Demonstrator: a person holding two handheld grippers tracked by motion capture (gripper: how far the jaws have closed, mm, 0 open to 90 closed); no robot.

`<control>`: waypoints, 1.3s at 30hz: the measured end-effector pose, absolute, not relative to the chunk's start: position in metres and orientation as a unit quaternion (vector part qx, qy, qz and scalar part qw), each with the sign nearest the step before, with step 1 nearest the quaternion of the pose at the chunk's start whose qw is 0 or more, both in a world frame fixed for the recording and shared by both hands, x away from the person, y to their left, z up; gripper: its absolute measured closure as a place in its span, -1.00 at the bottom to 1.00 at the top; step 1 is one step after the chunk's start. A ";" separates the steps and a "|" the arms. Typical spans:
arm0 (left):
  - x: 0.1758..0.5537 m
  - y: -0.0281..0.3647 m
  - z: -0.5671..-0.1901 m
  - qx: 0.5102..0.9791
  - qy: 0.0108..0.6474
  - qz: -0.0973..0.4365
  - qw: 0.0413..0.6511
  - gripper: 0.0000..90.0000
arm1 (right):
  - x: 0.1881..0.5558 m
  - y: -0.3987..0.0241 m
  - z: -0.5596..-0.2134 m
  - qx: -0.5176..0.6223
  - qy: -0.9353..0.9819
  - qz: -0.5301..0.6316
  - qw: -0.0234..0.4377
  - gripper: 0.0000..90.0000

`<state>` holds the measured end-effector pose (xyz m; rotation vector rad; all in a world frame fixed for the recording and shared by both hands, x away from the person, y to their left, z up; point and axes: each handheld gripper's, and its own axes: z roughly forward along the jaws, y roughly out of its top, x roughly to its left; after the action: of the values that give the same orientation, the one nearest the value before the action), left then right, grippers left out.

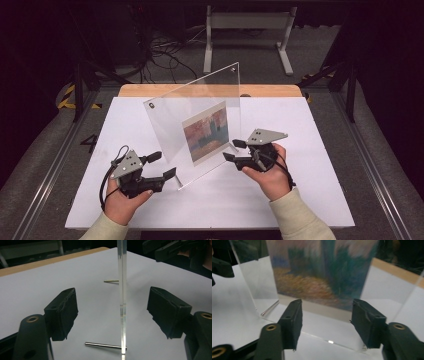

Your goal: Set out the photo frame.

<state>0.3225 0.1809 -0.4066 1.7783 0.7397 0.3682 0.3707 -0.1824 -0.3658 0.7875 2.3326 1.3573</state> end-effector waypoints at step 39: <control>0.329 0.166 -0.389 0.749 0.319 0.131 0.566 0.79 | 0.455 -0.189 -0.350 0.240 0.821 0.505 0.114 -0.36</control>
<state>0.3291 0.1660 -0.3887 1.7612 0.7504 0.3086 0.4554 -0.1890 -0.3498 0.7046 2.4083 1.4806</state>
